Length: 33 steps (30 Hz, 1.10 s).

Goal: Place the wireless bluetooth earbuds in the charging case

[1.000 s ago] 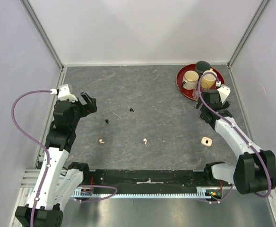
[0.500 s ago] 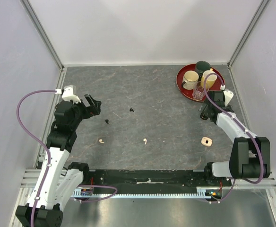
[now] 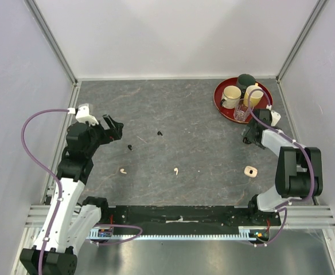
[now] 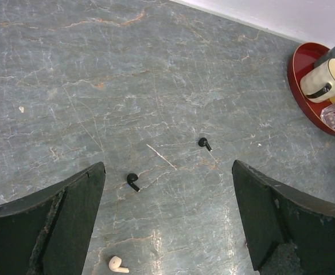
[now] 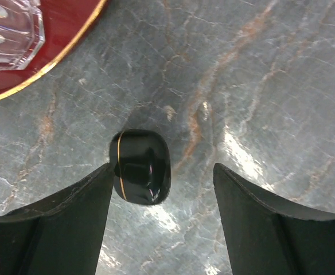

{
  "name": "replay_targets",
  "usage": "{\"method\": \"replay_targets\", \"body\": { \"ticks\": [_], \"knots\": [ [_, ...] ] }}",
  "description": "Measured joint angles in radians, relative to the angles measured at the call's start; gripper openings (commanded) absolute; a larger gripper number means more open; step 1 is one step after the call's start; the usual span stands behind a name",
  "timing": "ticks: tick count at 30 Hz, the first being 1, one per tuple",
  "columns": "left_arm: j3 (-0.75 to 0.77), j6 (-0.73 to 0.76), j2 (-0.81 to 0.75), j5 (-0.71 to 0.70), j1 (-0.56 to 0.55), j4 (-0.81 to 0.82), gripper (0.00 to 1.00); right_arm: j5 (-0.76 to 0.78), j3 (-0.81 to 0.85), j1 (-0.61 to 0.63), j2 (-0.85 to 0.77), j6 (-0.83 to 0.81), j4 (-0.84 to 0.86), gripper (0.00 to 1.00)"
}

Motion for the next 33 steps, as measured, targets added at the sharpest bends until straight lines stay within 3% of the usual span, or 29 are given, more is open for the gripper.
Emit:
{"method": "replay_targets", "body": {
  "ticks": [10,22,30,33],
  "knots": [
    [-0.004,0.000,0.007,0.005,0.033,0.006,0.98,-0.076,0.016,0.001,0.063,-0.002,0.044,0.72],
    [-0.029,-0.045,0.019,0.043,0.052,0.046,0.97,-0.124,0.008,0.051,0.080,0.035,0.072,0.53],
    [-0.043,-0.071,0.044,0.072,0.053,0.059,0.97,-0.152,-0.023,0.183,0.080,0.139,0.159,0.54],
    [-0.043,-0.072,0.044,0.072,0.053,0.059,0.97,-0.167,-0.052,0.249,0.077,0.219,0.232,0.60]
  ]
}}
